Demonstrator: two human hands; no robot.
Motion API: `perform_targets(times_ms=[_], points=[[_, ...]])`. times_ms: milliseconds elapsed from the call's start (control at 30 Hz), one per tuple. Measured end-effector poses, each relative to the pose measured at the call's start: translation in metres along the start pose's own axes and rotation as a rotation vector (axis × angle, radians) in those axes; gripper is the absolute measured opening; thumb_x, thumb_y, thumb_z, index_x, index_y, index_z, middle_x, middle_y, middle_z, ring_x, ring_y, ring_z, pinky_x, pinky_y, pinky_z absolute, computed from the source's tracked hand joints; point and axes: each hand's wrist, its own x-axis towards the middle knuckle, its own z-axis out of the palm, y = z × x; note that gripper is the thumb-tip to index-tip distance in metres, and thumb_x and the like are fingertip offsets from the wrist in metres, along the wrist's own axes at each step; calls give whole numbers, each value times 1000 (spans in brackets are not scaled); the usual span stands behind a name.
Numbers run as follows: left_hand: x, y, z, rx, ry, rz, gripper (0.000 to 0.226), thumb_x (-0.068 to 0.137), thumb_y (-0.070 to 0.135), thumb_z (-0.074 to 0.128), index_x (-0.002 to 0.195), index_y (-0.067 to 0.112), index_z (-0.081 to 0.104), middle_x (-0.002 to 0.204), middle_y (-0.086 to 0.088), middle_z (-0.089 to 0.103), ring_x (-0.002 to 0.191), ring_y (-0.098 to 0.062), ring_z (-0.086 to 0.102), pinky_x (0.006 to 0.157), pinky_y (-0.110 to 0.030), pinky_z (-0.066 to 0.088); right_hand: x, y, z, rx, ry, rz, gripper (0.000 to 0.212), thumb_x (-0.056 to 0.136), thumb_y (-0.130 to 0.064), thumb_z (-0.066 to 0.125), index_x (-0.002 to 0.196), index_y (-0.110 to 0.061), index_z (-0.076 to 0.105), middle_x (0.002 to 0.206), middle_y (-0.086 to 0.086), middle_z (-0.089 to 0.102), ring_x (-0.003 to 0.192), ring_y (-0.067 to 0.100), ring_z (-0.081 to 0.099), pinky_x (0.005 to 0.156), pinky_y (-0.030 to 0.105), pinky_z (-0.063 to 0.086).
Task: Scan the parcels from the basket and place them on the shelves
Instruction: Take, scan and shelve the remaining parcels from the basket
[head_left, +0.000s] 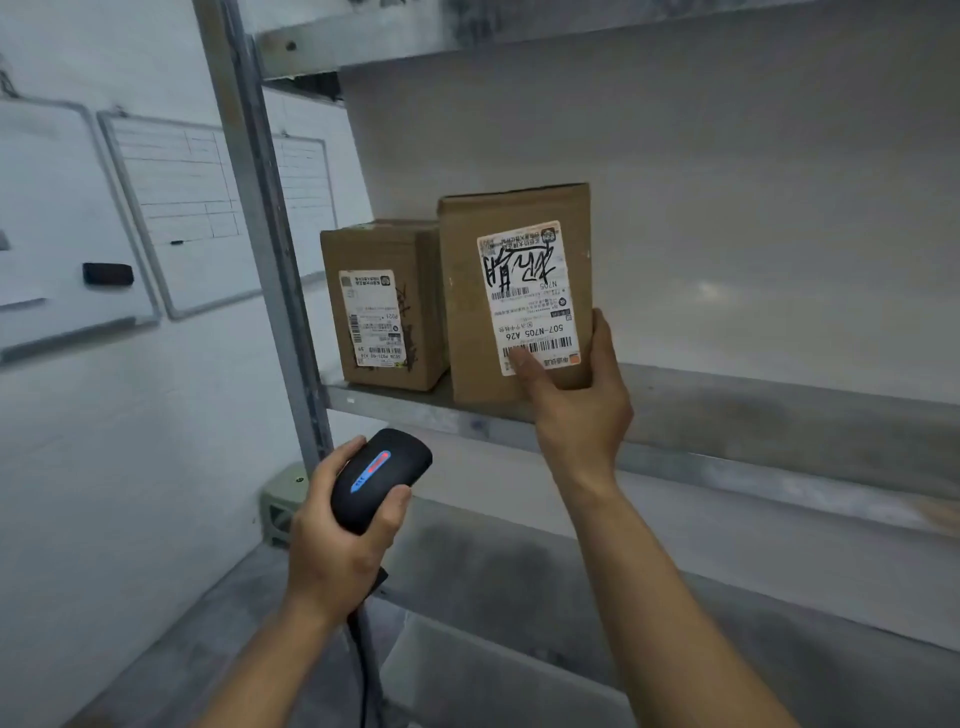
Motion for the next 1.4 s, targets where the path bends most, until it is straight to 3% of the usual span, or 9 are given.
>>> perform_targets(times_ms=[133,267,367,500,633,1100,1200,1333,1400], points=[[20,-19,-7,-34,-12,-9,64,67,63,76,127,47,59,110,-1,73,79,-37,72,75,-59,60,2,16,29,-73,44,24,90,78,-45,85,155,-33,39,136,-20,61,117,-6,53,104,18,43],[34,-32,-7,-100,-55,-40,68,66,62,77,130,45,59,110,-4,72,76,-35,70,75,-60,61,6,33,53,-91,85,40,87,80,-39,86,154,-32,40,121,-31,57,102,-22,53,85,-5,35],[42,-38,-7,-113,-71,-40,63,65,62,76,125,52,59,108,-2,73,74,-31,71,72,-52,62,7,44,67,-121,111,36,84,80,-35,87,149,-37,39,115,-40,51,99,-34,46,80,-8,34],[47,-37,-5,-159,-104,-52,55,65,60,73,118,55,59,102,-1,72,61,-24,70,52,-29,57,8,52,76,-233,101,26,90,81,-45,83,155,-32,33,125,-24,61,115,-5,55,94,7,40],[47,-41,-1,-199,-120,-60,58,65,59,74,120,52,59,104,-8,71,61,-27,68,49,-26,54,7,52,75,-447,63,15,106,83,-60,74,162,-21,15,145,-4,55,138,19,36,104,37,41],[40,-40,-6,-191,-179,-41,62,67,61,72,125,47,58,103,-7,71,58,-24,68,50,-27,54,8,51,57,-685,-186,87,109,90,-52,70,162,-12,-1,158,7,41,144,30,34,107,44,42],[39,-43,-3,-177,-200,-21,58,70,62,73,125,54,57,105,-4,72,64,-27,70,58,-38,58,2,45,48,-628,-189,70,99,92,-49,70,162,-12,11,152,5,48,139,28,41,105,39,42],[33,-41,7,-192,-254,-14,60,70,61,74,127,52,57,112,2,69,75,-30,71,64,-39,61,-15,34,22,-594,-49,-160,33,99,-28,66,129,-13,66,112,0,71,108,29,60,80,24,37],[28,-40,18,-214,-288,-23,62,70,61,75,128,49,57,111,8,69,77,-31,71,64,-40,61,-21,36,6,-575,-2,-223,22,98,-20,67,117,-12,73,102,-4,70,101,27,63,80,26,42]])
